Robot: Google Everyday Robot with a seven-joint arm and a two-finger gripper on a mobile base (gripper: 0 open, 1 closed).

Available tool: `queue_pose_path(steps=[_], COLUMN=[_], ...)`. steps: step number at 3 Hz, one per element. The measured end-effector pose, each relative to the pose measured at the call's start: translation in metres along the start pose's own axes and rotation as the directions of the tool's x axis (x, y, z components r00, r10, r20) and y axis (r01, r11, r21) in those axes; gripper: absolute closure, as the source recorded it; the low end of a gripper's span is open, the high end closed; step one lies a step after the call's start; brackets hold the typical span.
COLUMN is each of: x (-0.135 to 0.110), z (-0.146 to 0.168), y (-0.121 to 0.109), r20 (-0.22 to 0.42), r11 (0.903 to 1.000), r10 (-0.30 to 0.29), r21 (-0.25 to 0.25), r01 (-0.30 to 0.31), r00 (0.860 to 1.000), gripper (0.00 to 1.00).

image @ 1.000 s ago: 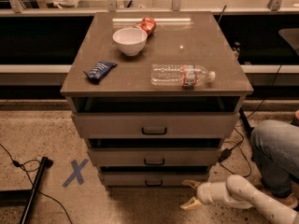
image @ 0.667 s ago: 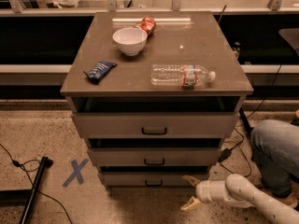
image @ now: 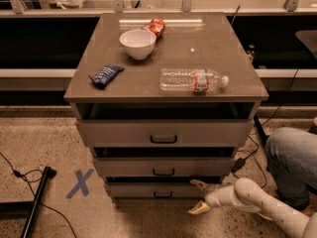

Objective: Open bottom drawer

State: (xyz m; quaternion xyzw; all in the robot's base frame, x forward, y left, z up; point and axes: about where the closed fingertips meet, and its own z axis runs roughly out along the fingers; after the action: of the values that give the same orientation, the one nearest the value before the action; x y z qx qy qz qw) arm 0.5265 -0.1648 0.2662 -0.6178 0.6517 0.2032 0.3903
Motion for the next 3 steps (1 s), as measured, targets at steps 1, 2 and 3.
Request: queue_pose_path(steps=[1,2,3], x=[0.009,0.022,0.035], z=[0.012,0.027,0.037], y=[-0.011,-0.016,-0.021], r20=[-0.016,-0.058,-0.101], r11=[0.9998,0.9994,0.9993], r10=[-0.014,-0.02,-0.015], r21=[-0.013,-0.028,-0.036], r01=[0.014,0.018,0.011], r00=[1.0,0.998,0.995], gripper=[0.22,0.26,0.3])
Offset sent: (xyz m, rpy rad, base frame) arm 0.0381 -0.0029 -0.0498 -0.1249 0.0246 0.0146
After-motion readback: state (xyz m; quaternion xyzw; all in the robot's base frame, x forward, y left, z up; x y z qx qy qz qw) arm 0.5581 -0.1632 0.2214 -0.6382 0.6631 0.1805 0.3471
